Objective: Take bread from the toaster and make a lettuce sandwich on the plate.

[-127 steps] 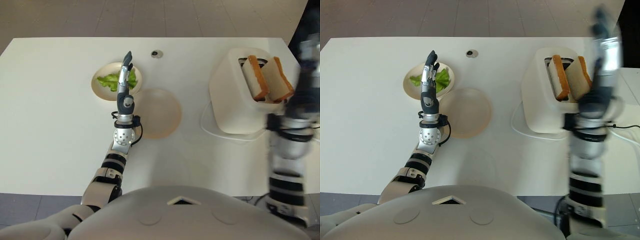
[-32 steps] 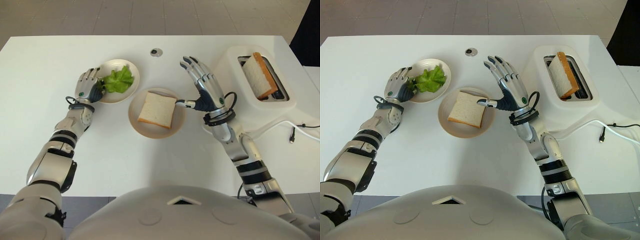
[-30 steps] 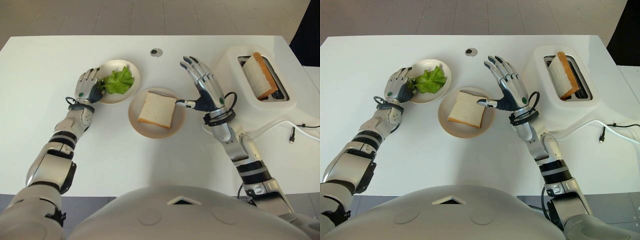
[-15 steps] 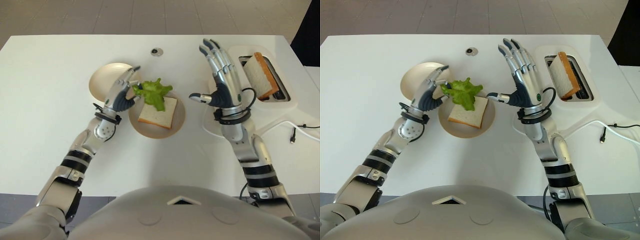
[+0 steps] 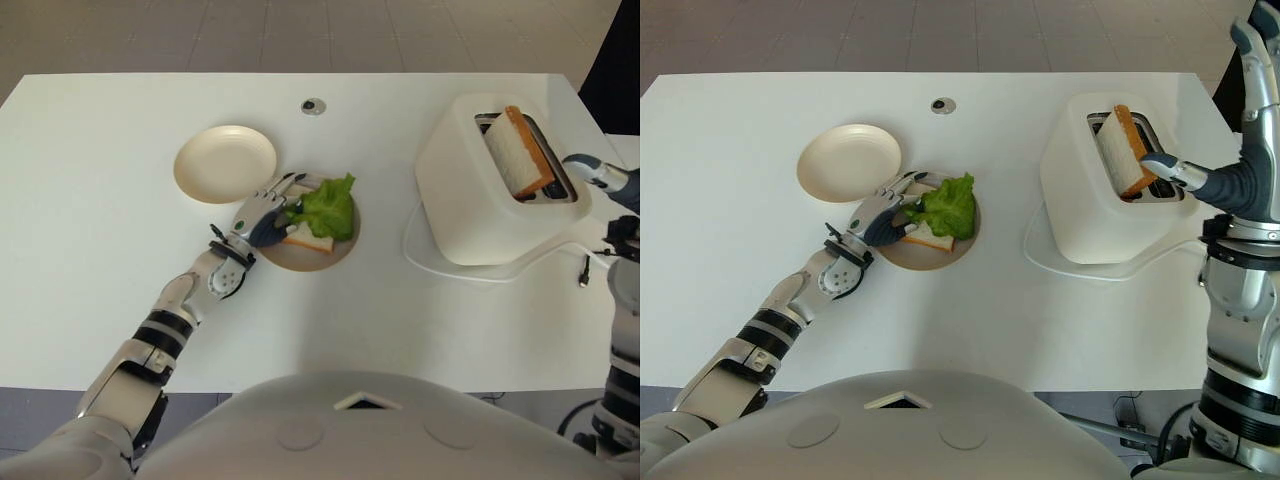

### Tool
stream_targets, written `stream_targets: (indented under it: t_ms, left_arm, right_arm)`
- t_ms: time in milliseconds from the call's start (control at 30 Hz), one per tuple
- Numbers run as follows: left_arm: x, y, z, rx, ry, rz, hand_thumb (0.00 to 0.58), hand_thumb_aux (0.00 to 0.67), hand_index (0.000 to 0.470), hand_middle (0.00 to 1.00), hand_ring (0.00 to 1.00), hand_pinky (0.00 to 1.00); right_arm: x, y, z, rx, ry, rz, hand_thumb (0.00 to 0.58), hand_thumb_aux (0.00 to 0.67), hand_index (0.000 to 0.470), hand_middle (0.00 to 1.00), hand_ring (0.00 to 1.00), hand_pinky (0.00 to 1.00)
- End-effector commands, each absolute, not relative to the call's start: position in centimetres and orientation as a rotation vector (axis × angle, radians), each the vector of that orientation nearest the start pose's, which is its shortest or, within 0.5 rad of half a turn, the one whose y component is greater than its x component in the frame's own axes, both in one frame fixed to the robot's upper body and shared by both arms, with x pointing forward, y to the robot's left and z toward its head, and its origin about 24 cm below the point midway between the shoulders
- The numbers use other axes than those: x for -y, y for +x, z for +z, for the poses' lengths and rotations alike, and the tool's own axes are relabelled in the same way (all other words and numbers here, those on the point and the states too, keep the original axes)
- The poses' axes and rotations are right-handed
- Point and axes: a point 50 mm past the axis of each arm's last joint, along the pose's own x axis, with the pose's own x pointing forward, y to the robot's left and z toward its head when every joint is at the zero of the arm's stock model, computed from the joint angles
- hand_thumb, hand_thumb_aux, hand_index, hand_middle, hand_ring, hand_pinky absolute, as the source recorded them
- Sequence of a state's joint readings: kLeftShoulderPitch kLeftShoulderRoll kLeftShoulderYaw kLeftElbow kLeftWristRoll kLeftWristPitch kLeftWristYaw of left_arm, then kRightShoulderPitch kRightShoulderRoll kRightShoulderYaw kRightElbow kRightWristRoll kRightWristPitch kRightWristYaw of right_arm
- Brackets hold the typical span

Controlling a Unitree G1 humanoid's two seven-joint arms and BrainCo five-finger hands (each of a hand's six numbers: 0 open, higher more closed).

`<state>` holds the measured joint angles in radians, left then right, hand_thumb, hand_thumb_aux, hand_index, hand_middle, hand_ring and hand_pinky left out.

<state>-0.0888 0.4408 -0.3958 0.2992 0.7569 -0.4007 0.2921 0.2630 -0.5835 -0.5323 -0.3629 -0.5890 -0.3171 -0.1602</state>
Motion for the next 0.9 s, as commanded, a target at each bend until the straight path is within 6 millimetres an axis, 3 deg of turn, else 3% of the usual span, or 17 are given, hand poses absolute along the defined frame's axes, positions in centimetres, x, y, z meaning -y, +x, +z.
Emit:
stream_targets:
  t_ms: [33, 200, 233, 267, 300, 333, 367, 600, 733, 833, 900]
  left_arm:
    - [-14.7, 23.2, 1.3, 0.329, 1.119, -0.390, 0.491, 0.407, 0.286, 0.00, 0.00, 0.00]
    - [-14.2, 23.2, 2.6, 0.369, 1.119, -0.355, 0.429, 0.328, 0.230, 0.00, 0.00, 0.00]
    - [-14.1, 23.2, 2.7, 0.373, 1.120, -0.348, 0.360, 0.257, 0.181, 0.00, 0.00, 0.00]
    - [-14.1, 23.2, 2.9, 0.377, 1.119, -0.333, 0.172, 0.108, 0.076, 0.00, 0.00, 0.00]
    - [-14.3, 23.2, 3.1, 0.379, 1.118, -0.311, 0.079, 0.047, 0.033, 0.00, 0.00, 0.00]
    - [-14.4, 23.3, 3.3, 0.384, 1.116, -0.285, 0.000, 0.000, 0.000, 0.00, 0.00, 0.00]
    - [-14.7, 23.3, 3.6, 0.392, 1.111, -0.249, 0.000, 0.000, 0.000, 0.00, 0.00, 0.00]
    - [-16.2, 23.0, 6.5, 0.538, 0.943, 0.053, 0.000, 0.000, 0.000, 0.00, 0.00, 0.00]
    - [-17.1, 22.7, 7.0, 0.595, 0.836, 0.178, 0.000, 0.000, 0.000, 0.00, 0.00, 0.00]
    - [-17.5, 22.4, 7.0, 0.623, 0.811, 0.218, 0.000, 0.000, 0.000, 0.00, 0.00, 0.00]
    - [-17.7, 22.3, 6.8, 0.632, 0.804, 0.228, 0.000, 0.000, 0.000, 0.00, 0.00, 0.00]
  right_arm:
    - [30.6, 17.9, 14.9, 0.252, -1.322, -0.263, 0.000, 0.000, 0.000, 0.00, 0.00, 0.00]
    - [30.6, 19.0, 12.1, 0.106, -1.302, -0.196, 0.000, 0.000, 0.000, 0.00, 0.00, 0.00]
    - [30.5, 19.3, 11.7, 0.088, -1.303, -0.183, 0.000, 0.000, 0.000, 0.00, 0.00, 0.00]
    - [30.3, 19.6, 11.6, 0.081, -1.304, -0.174, 0.000, 0.000, 0.000, 0.00, 0.00, 0.00]
    - [30.1, 19.9, 11.6, 0.081, -1.305, -0.166, 0.000, 0.000, 0.000, 0.00, 0.00, 0.00]
    - [29.9, 20.1, 11.8, 0.094, -1.308, -0.167, 0.468, 0.376, 0.264, 0.01, 0.01, 0.01]
    - [29.7, 20.3, 12.2, 0.120, -1.307, -0.170, 0.580, 0.670, 0.470, 1.00, 1.00, 1.00]
    - [28.3, 20.7, 17.6, 0.508, -1.185, -0.366, 0.580, 0.670, 0.470, 1.00, 1.00, 1.00]
    - [24.2, 20.6, 21.2, 0.882, -0.923, -0.389, 0.580, 0.670, 0.470, 1.00, 1.00, 1.00]
    - [20.3, 21.7, 19.9, 0.890, -0.724, -0.206, 0.580, 0.670, 0.470, 1.00, 1.00, 1.00]
    - [17.2, 23.0, 17.2, 0.784, -0.586, -0.029, 0.580, 0.670, 0.470, 1.00, 1.00, 1.00]
